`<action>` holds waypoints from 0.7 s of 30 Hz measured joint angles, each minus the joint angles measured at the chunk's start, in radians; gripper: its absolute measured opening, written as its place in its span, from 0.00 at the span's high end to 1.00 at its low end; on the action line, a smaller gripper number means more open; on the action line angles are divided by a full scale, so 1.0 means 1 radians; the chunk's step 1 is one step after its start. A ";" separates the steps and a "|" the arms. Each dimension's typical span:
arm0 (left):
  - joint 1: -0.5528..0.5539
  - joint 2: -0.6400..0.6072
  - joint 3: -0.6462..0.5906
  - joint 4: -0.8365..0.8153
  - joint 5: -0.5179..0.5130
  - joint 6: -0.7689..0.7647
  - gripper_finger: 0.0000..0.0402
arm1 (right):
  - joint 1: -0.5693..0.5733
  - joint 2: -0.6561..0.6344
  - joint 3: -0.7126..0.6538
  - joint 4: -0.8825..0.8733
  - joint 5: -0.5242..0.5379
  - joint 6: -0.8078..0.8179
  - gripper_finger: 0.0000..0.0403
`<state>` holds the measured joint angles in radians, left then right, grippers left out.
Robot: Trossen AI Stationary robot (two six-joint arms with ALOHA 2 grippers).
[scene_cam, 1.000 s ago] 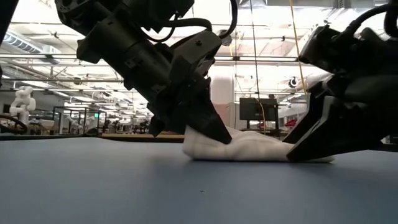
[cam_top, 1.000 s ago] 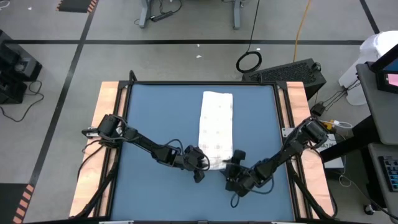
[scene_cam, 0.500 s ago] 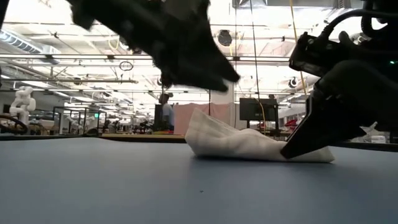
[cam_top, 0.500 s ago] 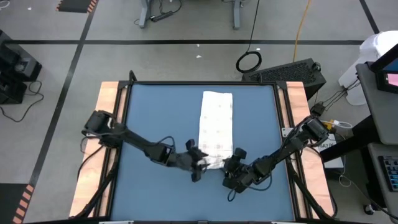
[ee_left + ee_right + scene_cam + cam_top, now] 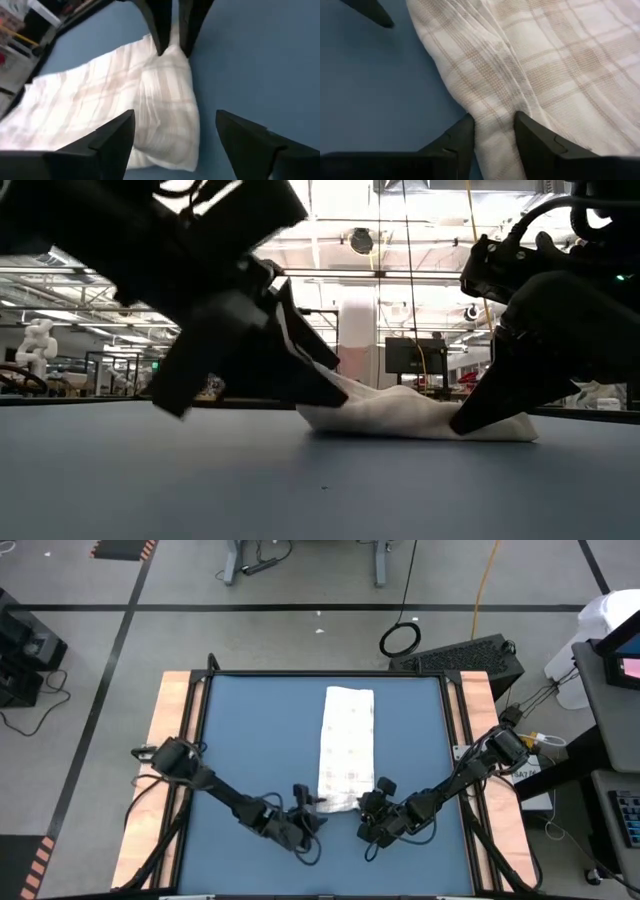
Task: Roll towel
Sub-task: Roll the white towel
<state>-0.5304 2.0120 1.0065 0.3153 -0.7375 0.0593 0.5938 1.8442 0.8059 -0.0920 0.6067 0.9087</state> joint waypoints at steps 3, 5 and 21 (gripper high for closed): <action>0.000 0.018 0.000 0.054 0.009 0.104 0.29 | 0.000 0.000 0.000 0.001 0.000 0.008 0.67; -0.001 0.024 0.001 0.084 0.032 0.164 0.29 | -0.005 0.000 0.000 0.001 0.000 0.009 0.67; 0.057 0.033 0.001 0.013 0.101 0.128 0.31 | -0.017 0.000 0.000 0.006 -0.010 0.011 0.68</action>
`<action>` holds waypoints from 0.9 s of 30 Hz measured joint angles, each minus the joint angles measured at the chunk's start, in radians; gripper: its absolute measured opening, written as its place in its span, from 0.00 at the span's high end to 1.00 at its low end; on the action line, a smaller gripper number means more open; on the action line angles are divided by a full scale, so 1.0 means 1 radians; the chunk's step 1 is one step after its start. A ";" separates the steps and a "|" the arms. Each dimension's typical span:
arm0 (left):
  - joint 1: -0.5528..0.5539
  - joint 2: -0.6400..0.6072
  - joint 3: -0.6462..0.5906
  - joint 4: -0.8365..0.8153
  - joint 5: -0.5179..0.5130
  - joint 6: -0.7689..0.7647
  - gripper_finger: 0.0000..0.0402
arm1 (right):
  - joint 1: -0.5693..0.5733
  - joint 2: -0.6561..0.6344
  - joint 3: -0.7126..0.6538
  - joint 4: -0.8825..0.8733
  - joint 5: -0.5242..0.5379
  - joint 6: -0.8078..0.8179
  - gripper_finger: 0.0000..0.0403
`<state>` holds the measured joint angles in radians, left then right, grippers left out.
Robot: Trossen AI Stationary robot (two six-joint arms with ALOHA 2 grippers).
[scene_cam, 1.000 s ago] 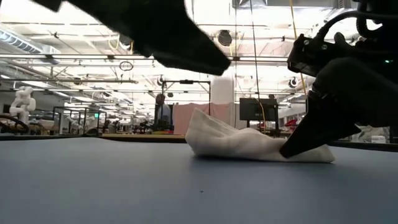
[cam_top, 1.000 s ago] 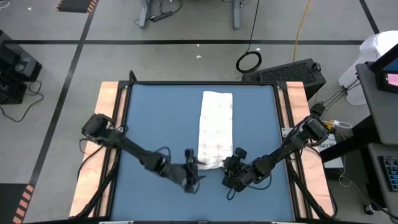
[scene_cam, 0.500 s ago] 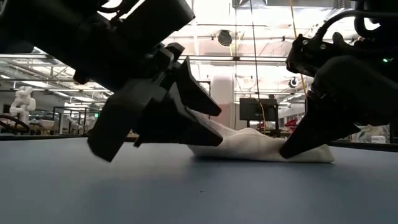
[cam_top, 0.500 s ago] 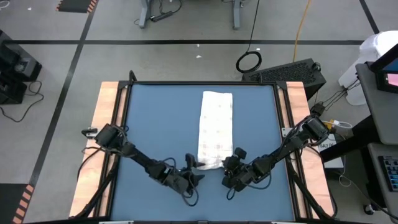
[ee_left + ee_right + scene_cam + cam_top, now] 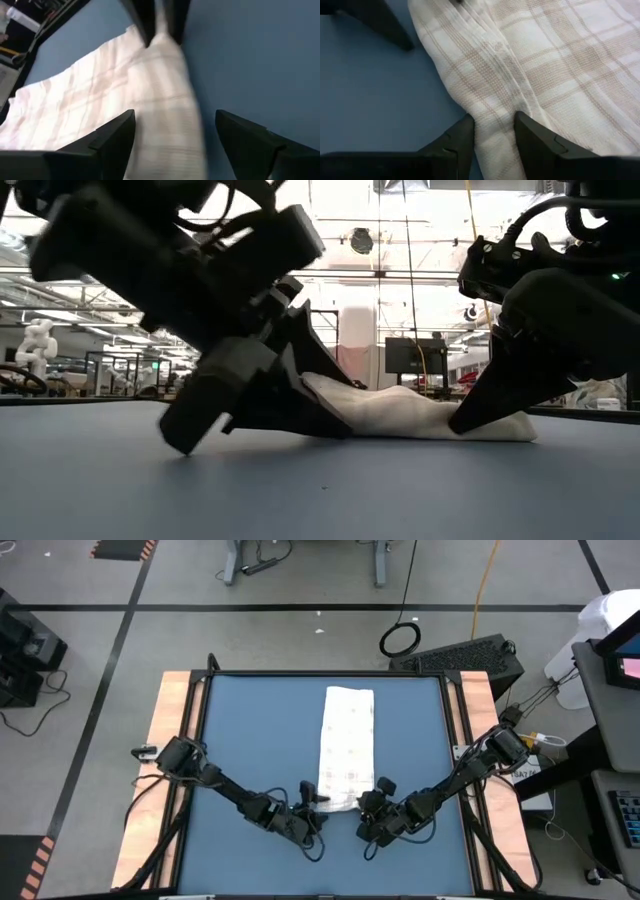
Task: Roll towel
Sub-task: Roll the white towel
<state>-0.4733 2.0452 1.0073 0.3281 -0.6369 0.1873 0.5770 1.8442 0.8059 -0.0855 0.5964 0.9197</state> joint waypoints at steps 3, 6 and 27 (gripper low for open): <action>0.030 0.000 0.000 -0.015 0.044 -0.035 0.34 | 0.000 0.000 0.000 0.000 0.000 -0.003 0.68; 0.060 -0.001 0.001 -0.027 0.125 -0.094 0.39 | 0.000 0.000 0.000 0.000 -0.002 -0.001 0.68; -0.112 -0.049 0.009 0.022 -0.197 0.055 0.28 | -0.017 -0.002 0.000 0.001 -0.020 0.057 0.68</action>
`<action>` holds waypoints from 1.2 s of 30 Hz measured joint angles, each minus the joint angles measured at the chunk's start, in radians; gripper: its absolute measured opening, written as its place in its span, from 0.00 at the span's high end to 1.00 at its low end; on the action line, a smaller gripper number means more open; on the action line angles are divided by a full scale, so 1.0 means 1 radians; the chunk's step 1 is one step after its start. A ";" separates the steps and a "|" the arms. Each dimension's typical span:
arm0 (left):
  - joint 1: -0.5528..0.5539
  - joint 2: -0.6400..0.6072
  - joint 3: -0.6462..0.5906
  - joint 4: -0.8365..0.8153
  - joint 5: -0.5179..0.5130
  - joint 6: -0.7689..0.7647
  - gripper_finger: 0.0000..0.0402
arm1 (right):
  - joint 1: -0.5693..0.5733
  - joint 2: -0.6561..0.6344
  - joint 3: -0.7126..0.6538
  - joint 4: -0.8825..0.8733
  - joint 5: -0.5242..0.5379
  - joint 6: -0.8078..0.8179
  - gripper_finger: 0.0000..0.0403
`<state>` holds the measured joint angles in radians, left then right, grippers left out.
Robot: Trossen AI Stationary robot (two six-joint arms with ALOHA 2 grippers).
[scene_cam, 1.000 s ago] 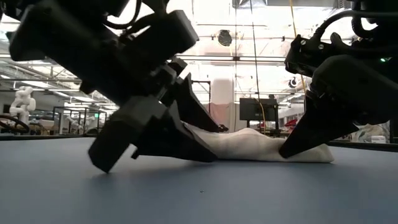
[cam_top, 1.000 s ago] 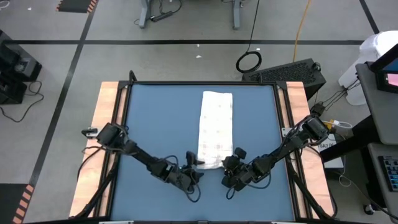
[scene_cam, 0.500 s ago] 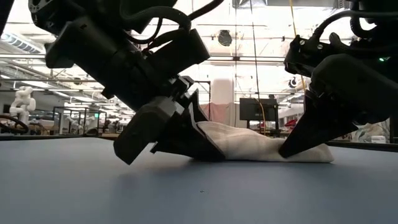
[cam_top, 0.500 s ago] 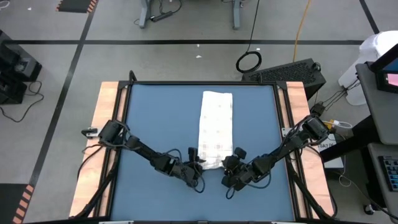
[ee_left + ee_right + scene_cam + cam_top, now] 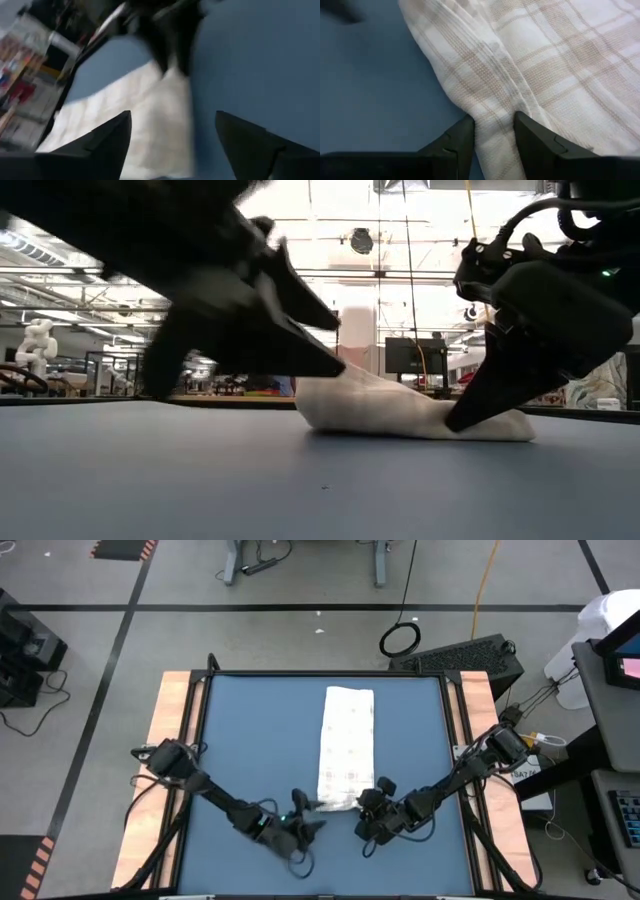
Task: Roll towel
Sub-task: Roll the white towel
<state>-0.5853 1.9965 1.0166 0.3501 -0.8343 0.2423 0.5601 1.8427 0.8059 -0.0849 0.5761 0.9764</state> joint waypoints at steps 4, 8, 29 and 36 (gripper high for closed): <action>-0.045 0.000 -0.003 -0.001 0.015 -0.021 0.26 | -0.009 -0.001 0.000 0.001 -0.011 -0.004 0.68; -0.034 0.021 -0.008 -0.003 0.016 -0.023 0.26 | -0.017 -0.002 0.000 0.002 -0.030 -0.015 0.68; 0.116 0.069 -0.006 -0.020 0.191 -0.057 0.35 | -0.025 -0.008 0.000 0.005 -0.055 -0.024 0.68; 0.159 0.068 -0.006 -0.046 0.237 -0.078 0.35 | -0.024 -0.008 0.000 0.005 -0.057 -0.031 0.68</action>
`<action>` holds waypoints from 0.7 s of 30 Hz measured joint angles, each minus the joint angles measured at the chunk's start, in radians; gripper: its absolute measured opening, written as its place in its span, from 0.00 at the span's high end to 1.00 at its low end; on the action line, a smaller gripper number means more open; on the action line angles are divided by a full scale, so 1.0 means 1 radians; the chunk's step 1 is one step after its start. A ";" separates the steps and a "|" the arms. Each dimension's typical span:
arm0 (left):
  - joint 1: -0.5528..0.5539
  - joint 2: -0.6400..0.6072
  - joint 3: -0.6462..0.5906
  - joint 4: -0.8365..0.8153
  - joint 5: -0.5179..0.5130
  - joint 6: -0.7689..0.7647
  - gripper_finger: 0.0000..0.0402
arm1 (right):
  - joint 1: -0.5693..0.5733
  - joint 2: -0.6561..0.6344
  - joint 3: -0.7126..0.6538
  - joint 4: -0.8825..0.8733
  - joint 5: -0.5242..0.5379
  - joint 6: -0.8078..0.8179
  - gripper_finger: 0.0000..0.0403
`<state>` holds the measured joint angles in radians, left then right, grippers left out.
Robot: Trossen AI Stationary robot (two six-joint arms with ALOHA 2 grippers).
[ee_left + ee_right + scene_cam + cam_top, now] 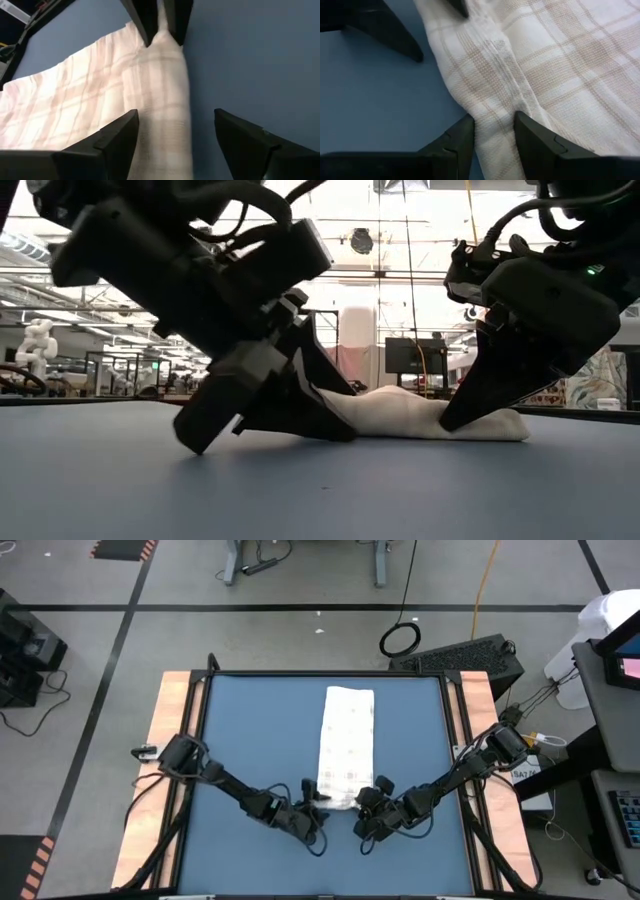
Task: Roll towel
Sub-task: Roll the white towel
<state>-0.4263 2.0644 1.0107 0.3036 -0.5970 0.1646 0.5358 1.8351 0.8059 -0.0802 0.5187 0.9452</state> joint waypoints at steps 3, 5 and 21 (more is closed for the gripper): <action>0.019 0.000 0.000 -0.002 0.039 0.002 0.35 | 0.000 0.000 0.000 0.000 -0.005 0.000 0.68; 0.029 0.000 0.000 -0.002 0.054 -0.003 0.36 | 0.000 0.000 0.000 0.000 -0.005 0.000 0.68; 0.105 0.000 -0.001 -0.015 0.253 -0.212 0.89 | 0.011 -0.087 -0.006 -0.029 -0.010 -0.121 0.64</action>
<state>-0.3212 2.0644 1.0100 0.2881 -0.3445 -0.0479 0.5466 1.7479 0.7994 -0.1087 0.5091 0.8240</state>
